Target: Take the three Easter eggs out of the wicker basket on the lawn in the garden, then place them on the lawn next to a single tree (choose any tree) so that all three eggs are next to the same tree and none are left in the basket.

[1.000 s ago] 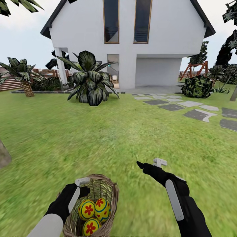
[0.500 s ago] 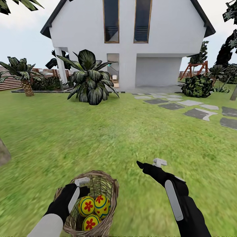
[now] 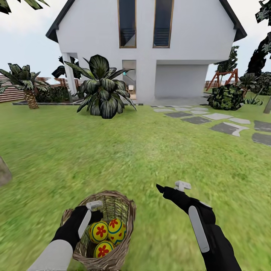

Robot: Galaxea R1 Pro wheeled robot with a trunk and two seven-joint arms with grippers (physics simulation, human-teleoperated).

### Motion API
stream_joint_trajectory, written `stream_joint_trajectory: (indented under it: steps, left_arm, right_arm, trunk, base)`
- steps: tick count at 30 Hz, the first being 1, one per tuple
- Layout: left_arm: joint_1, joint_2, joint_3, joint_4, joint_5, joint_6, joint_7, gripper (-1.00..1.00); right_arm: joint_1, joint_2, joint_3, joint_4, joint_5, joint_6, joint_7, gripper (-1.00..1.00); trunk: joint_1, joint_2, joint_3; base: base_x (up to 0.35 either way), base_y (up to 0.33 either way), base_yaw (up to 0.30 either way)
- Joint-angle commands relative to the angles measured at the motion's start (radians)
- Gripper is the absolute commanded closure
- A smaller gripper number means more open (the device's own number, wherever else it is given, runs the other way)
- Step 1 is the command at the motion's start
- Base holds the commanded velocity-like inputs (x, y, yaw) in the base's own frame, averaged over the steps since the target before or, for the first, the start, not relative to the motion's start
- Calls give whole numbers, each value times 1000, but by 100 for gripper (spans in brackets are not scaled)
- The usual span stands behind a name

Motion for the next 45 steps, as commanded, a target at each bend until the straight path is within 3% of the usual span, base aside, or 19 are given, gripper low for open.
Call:
stream_joint_trajectory:
  steps: [1,6,10,18,21,26,32,45]
  left_arm:
    - [-2,-1,3,-2,6,27,5,-100]
    - [-11,1,3,-13,9,83,5,-100]
    - [-34,5,3,-15,34,134,5,-100]
    - [-165,12,3,-6,66,205,6,-100]
    - [-228,13,3,66,67,204,8,-100]
    - [-284,32,5,183,67,172,8,-100]
    - [-295,43,6,220,67,149,8,-100]
    - [-295,42,5,229,66,118,9,-100]
  right_arm:
    - [-1,1,-3,-1,1,6,6,-100]
    - [-1,1,-3,-1,1,7,6,-100]
    - [-1,1,-3,-1,1,7,6,-100]
    - [-1,1,-4,-1,1,7,7,-100]
    - [-1,1,-3,-1,1,7,7,-100]
    - [-1,1,-4,-1,1,7,7,-100]
    - [-1,1,-5,-1,1,7,7,-100]
    - [-1,1,-6,-1,1,9,7,-100]
  trunk:
    - [0,-1,-5]
    - [1,-1,-13]
    - [1,-1,-13]
    - [1,-1,-13]
    - [1,-1,-13]
    - [1,-1,-13]
    - [1,-1,-13]
    - [2,-2,-20]
  base:
    - [0,0,0]
    - [0,0,0]
    - [0,0,0]
    - [0,0,0]
    - [0,0,0]
    - [0,0,0]
    - [0,0,0]
    - [0,0,0]
